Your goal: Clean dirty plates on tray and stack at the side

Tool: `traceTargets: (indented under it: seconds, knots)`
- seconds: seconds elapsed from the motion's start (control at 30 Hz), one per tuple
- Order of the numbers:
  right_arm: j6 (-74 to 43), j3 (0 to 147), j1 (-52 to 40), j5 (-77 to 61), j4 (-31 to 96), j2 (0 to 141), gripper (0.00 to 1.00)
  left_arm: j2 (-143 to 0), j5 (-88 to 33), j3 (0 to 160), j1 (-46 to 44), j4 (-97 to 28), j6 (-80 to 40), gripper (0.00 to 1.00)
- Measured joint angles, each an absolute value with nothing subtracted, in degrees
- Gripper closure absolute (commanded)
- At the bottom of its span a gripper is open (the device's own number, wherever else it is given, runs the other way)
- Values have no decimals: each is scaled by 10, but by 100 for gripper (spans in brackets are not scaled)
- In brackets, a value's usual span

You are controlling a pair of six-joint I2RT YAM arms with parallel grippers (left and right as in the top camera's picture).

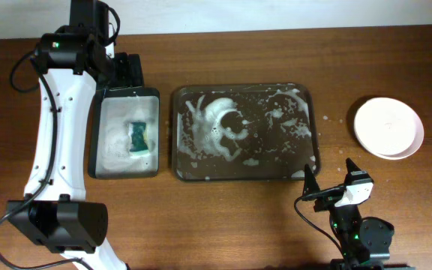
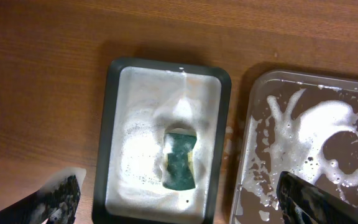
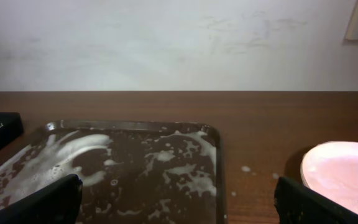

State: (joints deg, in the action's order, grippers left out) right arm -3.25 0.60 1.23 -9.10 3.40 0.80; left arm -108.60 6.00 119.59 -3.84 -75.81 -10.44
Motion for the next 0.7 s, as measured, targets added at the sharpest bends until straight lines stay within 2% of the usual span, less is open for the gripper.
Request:
traceTargets:
  seconds: [0.53, 0.7]
  knots:
    - [-32, 6, 12, -91, 34, 8, 2, -1080, 60, 1196, -41, -758, -104, 1]
    - [-32, 6, 12, -91, 34, 8, 2, -1015, 60, 1196, -41, -758, -104, 1]
